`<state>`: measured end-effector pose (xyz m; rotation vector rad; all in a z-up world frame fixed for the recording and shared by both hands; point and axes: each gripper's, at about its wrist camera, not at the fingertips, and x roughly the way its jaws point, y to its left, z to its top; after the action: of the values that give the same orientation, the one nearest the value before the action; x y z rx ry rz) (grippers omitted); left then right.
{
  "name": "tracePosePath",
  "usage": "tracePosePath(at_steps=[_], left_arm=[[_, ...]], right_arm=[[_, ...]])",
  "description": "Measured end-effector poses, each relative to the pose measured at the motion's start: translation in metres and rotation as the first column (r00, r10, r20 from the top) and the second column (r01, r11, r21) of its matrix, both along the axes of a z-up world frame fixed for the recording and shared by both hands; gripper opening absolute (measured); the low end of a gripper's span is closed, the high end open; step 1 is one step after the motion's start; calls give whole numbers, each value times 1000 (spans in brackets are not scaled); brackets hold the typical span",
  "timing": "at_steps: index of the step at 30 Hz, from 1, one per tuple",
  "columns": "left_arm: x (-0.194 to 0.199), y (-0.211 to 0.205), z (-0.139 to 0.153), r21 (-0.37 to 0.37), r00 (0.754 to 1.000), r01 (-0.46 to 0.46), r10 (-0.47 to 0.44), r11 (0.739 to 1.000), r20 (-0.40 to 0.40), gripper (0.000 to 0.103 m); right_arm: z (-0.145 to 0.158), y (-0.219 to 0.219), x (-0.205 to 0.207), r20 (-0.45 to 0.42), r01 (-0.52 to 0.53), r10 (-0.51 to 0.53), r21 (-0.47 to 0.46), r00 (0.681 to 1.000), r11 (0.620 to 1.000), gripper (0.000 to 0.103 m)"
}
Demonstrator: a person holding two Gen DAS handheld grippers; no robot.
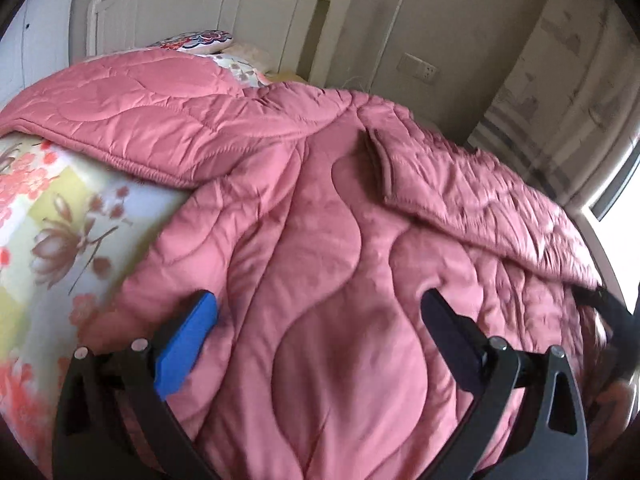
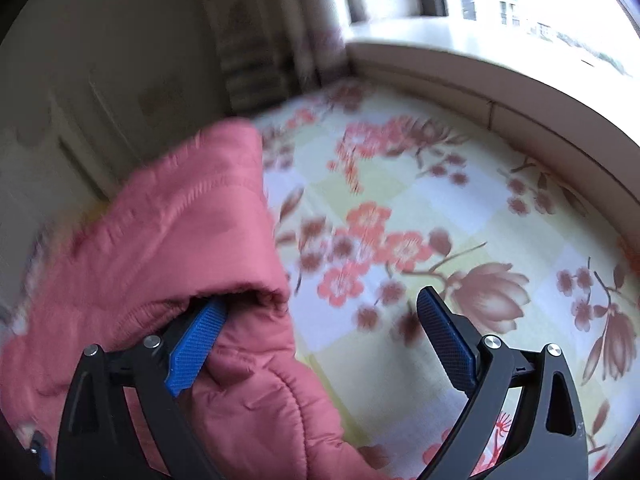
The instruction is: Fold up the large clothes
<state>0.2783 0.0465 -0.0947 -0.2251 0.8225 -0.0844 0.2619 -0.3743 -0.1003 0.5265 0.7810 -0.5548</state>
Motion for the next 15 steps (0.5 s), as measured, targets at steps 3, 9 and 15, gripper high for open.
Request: tracePosePath(at_steps=[3, 9, 15], left_arm=[[-6, 11, 1, -23, 1000, 3, -3, 1000, 1, 101], [-3, 13, -2, -35, 1000, 2, -2, 999, -6, 101], [3, 11, -3, -18, 1000, 8, -8, 1000, -12, 101]], right_arm=[[3, 12, 7, -66, -2, -6, -107, 998, 994, 93], [1, -5, -12, -49, 147, -151, -80, 987, 986, 90], [2, -1, -23, 13, 68, -67, -19, 998, 998, 96]])
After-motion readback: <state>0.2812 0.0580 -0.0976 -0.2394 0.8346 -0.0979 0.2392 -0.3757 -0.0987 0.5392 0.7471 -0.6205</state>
